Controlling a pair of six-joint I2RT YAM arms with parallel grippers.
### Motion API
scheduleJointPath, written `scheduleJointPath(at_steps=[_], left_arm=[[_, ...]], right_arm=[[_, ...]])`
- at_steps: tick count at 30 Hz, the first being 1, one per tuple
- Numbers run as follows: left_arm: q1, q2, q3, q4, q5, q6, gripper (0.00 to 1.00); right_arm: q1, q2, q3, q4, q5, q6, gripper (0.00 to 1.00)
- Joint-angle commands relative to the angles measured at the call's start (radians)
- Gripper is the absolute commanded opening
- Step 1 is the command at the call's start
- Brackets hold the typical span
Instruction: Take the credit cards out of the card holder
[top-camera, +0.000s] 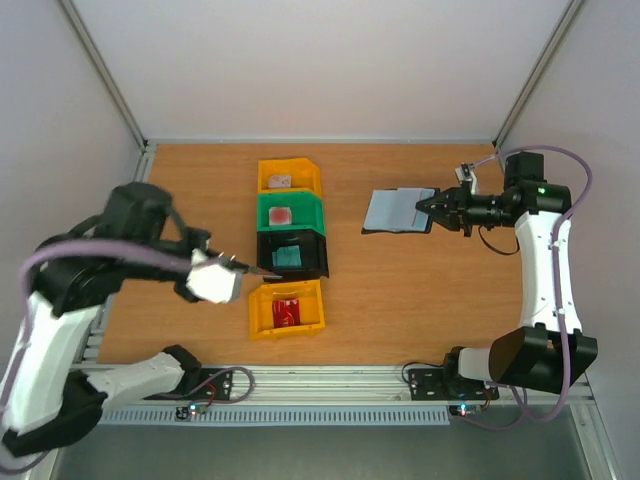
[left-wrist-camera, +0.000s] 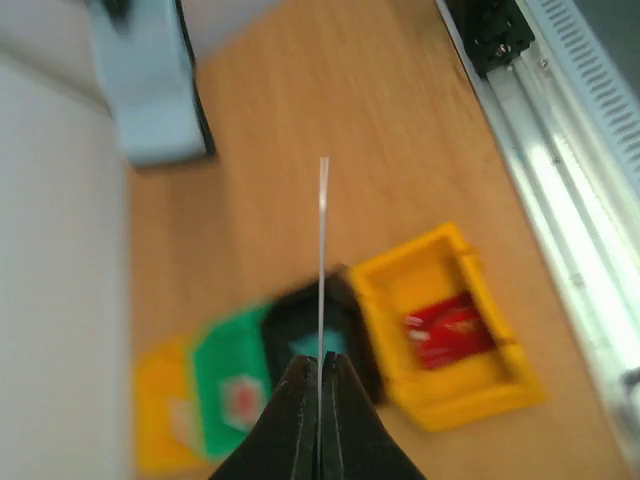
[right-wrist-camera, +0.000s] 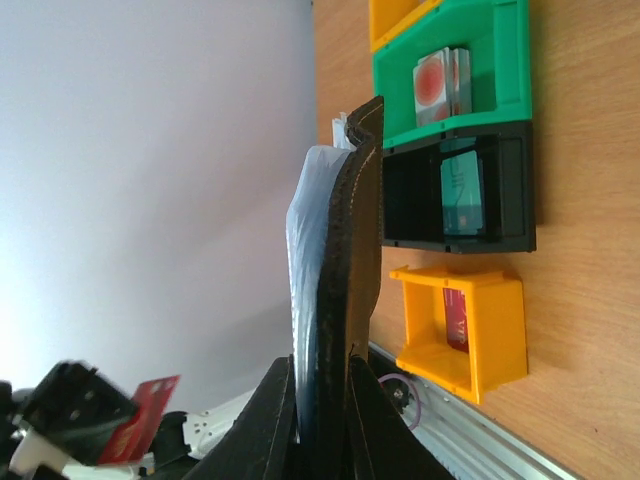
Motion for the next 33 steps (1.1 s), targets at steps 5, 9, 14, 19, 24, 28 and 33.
scheduleJointPath(at_steps=[5, 9, 14, 19, 24, 28, 33], left_arm=[[-0.141, 0.374, 0.099, -0.333, -0.451, -0.92, 0.0], [-0.203, 0.371, 0.024, -0.296, -0.465, -1.085, 0.0], [-0.206, 0.354, -0.005, -0.185, -0.421, -1.18, 0.0], [-0.206, 0.344, 0.0, -0.135, -0.487, -1.172, 0.0], [-0.206, 0.337, 0.018, -0.106, -0.509, -1.15, 0.0], [-0.206, 0.319, -0.017, -0.049, -0.558, -1.135, 0.0], [-0.208, 0.261, -0.022, 0.09, -0.557, -1.044, 0.0]], right_arm=[[-0.003, 0.003, 0.069, -0.085, -0.013, -0.018, 0.01], [-0.003, -0.005, 0.003, -0.04, 0.039, 0.0, 0.01], [0.02, 0.0, -0.215, 0.032, 0.157, -0.008, 0.01], [0.112, 0.085, -0.356, 0.091, 0.181, -0.033, 0.01], [0.2, 0.195, -0.419, 0.194, 0.16, -0.085, 0.01], [0.248, 0.314, -0.466, 0.255, 0.163, -0.129, 0.01], [0.233, 0.404, -0.438, 0.164, 0.264, -0.196, 0.44]])
